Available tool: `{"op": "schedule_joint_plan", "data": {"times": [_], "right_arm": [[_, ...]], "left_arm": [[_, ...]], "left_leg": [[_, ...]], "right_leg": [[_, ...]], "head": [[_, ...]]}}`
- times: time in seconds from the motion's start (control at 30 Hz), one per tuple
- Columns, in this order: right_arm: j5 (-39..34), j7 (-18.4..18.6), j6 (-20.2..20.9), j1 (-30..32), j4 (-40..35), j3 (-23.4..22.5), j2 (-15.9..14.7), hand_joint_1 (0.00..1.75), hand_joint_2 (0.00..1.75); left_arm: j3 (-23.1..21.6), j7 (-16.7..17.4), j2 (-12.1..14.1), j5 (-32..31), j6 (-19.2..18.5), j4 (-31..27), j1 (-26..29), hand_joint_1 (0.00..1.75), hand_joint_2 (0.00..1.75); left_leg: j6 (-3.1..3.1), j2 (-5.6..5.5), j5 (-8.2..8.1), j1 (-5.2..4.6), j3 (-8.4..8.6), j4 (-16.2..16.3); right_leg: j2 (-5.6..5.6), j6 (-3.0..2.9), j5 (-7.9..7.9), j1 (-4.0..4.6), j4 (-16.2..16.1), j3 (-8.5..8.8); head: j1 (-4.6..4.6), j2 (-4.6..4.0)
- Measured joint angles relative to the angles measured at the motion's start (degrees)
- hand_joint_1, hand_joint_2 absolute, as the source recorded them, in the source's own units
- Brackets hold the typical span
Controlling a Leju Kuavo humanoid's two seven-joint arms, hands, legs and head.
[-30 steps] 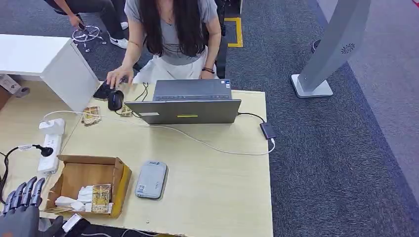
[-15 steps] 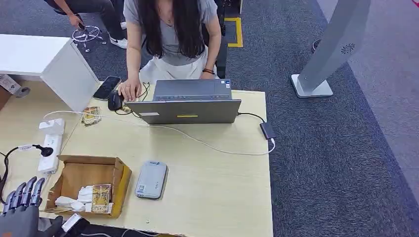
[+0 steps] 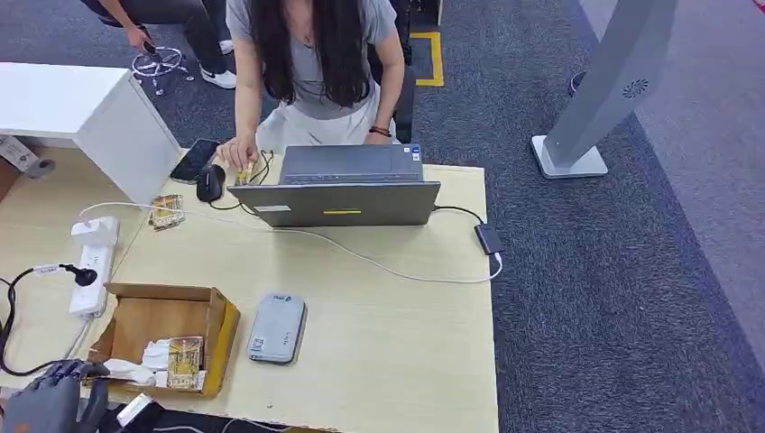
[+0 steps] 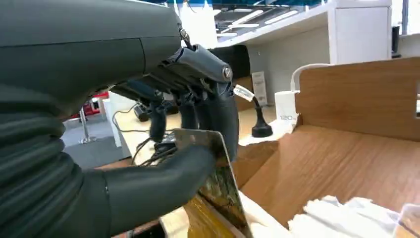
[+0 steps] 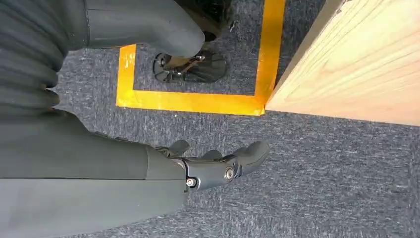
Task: Pass the card to the sensor for recognition and then transmit it.
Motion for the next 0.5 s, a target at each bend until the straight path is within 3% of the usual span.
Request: {"op": "schedule_joint_plan", "data": {"times": [0.5], "right_arm": [[0.33, 0.0, 0.02, 0.0, 0.0, 0.0, 0.0, 0.0, 1.75]], "left_arm": [[0.26, -1.55, -0.02, 0.13, -2.38, 0.17, 0.08, 1.75, 1.75]], "left_leg": [[0.02, 0.0, -0.02, 0.0, -0.01, 0.0]], "right_leg": [[0.0, -0.02, -0.04, 0.0, 0.0, 0.0]], "head": [[0.0, 0.0]]}}
